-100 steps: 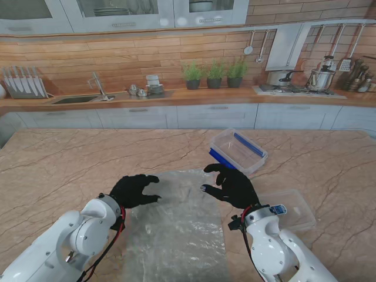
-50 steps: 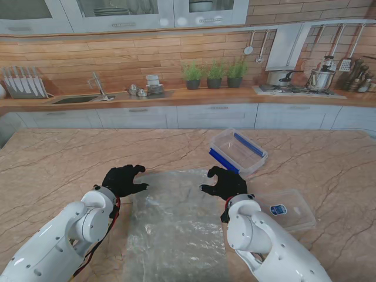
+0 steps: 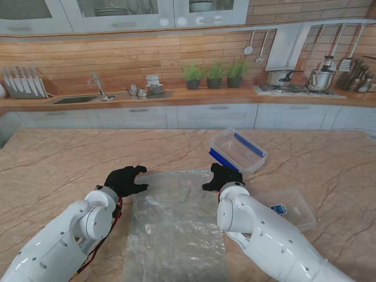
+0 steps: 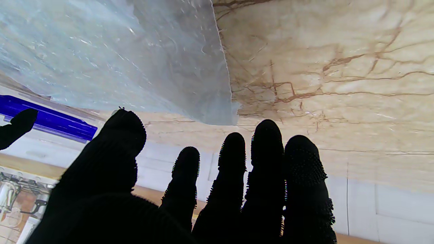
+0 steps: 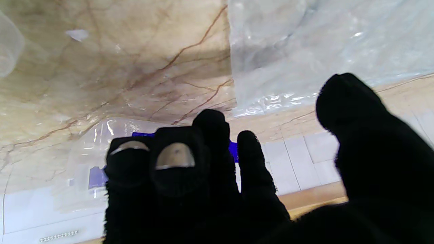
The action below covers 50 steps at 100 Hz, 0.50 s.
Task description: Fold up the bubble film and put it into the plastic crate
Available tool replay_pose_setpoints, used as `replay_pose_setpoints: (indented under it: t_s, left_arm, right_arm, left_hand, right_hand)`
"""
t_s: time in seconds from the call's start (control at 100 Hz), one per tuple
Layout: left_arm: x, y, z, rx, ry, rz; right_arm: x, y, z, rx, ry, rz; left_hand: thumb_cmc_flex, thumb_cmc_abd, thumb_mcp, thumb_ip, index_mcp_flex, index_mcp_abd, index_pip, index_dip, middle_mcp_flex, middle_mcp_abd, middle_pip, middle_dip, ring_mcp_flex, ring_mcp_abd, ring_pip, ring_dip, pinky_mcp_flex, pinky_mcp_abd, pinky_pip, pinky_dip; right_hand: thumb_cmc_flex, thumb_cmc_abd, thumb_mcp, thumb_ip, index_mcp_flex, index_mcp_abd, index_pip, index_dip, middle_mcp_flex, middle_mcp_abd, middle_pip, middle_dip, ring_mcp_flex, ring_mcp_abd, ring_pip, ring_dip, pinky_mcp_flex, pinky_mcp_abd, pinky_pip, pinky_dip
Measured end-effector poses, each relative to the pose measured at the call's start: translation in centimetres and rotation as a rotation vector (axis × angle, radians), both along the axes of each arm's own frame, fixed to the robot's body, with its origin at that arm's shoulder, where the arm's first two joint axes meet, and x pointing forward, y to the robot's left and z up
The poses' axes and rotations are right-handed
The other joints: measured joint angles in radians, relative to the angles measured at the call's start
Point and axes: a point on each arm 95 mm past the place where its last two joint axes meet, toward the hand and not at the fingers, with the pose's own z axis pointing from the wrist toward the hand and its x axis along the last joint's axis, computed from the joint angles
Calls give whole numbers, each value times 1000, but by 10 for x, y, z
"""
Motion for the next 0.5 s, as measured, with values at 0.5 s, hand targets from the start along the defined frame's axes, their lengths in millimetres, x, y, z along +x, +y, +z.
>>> replay_pose_setpoints:
  t_s: [0.5]
  left_arm:
    - [13,-10,-7,51,-16,31]
  right_arm:
    - [27,13,-27,-89,11,13]
  left_hand:
    - [-22,-14,21,0,-5,-7,0,-2,17,0,12,11,11,-2,13,11,10,0,1,11]
  right_hand:
    - [0,0,0,0,-2,4,64,-16,14,-14,15,0,28,-11,0,-11,39,-9,10,-21]
